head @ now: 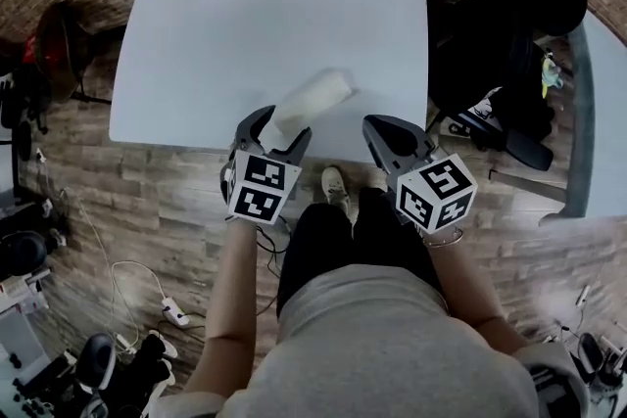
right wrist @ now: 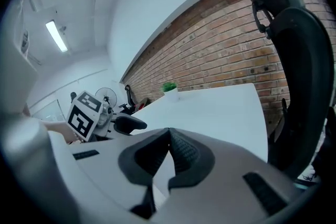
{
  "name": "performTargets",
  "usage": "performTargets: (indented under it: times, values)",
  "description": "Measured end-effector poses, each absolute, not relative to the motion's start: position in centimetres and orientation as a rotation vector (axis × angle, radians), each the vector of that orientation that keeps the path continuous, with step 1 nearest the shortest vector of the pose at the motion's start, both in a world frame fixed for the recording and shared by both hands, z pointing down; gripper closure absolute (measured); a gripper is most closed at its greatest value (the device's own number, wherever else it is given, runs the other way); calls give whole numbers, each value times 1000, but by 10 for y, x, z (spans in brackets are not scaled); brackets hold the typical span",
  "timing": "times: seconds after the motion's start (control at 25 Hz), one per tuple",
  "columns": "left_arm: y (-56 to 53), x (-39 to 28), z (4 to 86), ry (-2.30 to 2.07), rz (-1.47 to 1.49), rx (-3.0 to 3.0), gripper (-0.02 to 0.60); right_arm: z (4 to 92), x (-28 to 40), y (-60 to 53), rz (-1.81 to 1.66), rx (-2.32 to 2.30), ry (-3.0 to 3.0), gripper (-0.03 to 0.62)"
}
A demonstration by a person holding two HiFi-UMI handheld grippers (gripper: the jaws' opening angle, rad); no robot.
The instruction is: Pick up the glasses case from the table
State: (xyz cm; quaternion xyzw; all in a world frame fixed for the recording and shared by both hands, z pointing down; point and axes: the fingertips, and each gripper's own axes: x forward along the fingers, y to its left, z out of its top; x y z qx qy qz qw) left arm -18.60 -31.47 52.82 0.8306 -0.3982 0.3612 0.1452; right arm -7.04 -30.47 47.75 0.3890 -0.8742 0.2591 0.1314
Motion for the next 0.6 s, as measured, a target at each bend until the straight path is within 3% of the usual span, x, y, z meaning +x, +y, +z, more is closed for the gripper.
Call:
performTargets:
  times: [0.16,0.6]
  values:
    - [-330,-177,555,-981,1191,2435,283,495,-64,-311,796,1147,-2490,595]
    - [-349,-160,599,-745,1377,2415,284,509,-61,-318,916,1170,-2471,595]
